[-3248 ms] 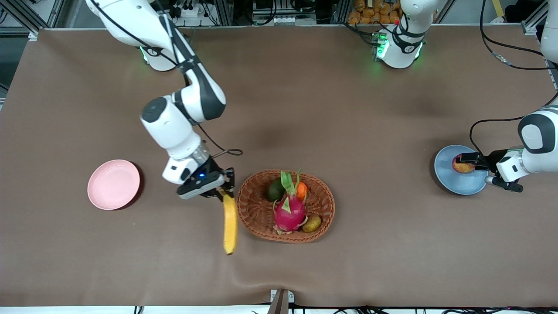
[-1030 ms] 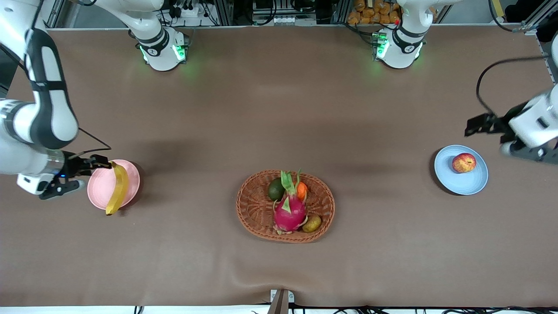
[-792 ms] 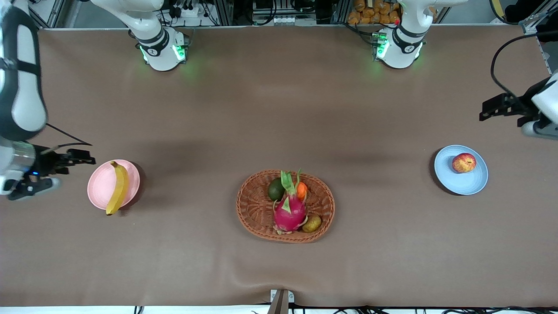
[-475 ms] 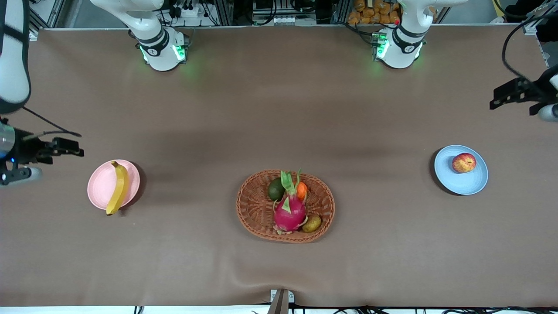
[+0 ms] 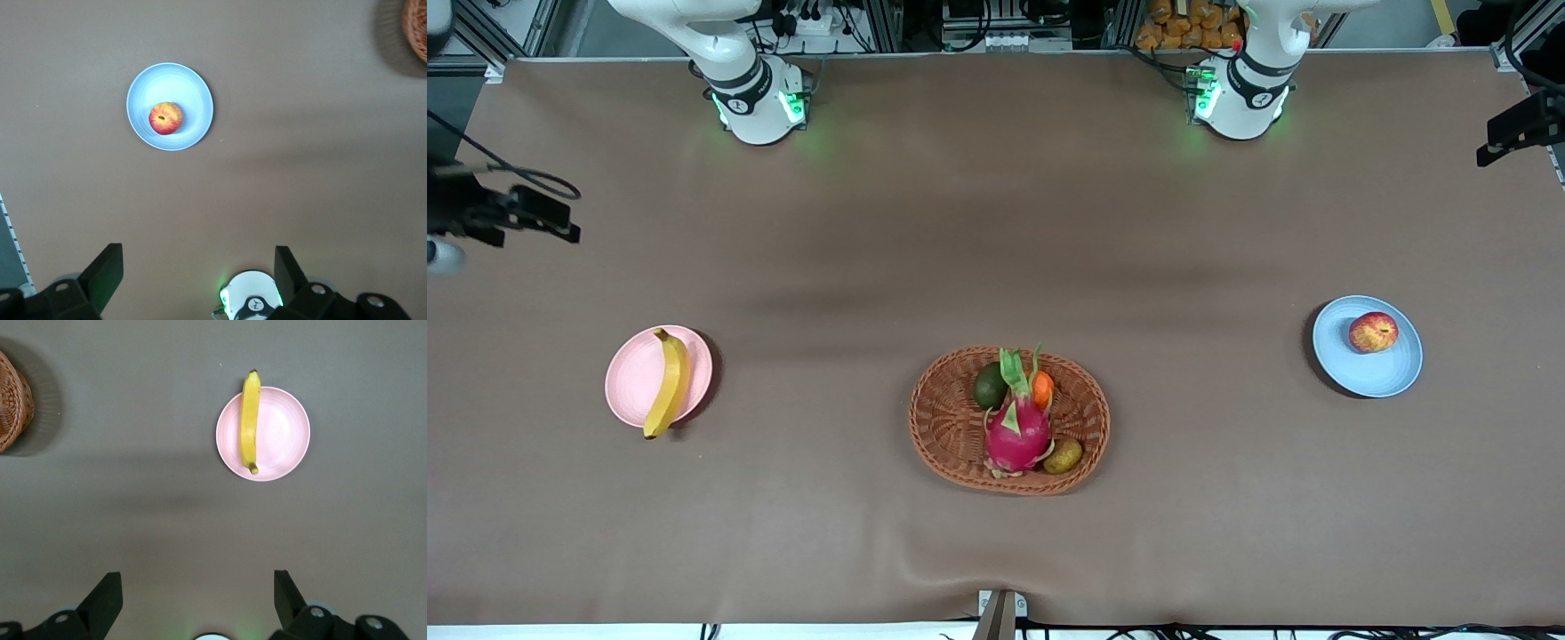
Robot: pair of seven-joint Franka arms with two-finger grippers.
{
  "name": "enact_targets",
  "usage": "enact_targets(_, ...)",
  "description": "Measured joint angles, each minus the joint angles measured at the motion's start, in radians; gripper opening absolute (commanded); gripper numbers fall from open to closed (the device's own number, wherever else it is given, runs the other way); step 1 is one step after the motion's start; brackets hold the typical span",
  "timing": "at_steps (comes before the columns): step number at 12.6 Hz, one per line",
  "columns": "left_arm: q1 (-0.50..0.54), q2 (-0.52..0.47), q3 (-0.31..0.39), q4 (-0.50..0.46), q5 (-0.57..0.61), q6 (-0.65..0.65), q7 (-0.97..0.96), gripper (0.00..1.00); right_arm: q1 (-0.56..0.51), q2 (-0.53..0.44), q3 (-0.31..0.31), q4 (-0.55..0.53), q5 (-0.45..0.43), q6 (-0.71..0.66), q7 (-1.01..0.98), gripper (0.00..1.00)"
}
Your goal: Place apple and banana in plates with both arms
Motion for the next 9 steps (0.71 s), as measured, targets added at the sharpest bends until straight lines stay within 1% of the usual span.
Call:
enact_targets(2, -0.001, 0.022, -0.015, 0.000, 0.000, 0.024, -0.050, 1.00, -0.002, -0.014, -0.001, -0.001, 0.000, -0.027, 0.076, 1.00)
enact_targets(5, -0.004, 0.030, -0.091, -0.005, 0.004, 0.070, -0.111, 1.00, -0.025, -0.015, -0.006, 0.000, 0.000, -0.028, 0.076, 1.00)
enact_targets(9, 0.014, 0.032, -0.092, -0.040, 0.004, 0.145, -0.117, 1.00, -0.036, -0.019, -0.011, 0.001, 0.000, -0.028, 0.041, 1.00)
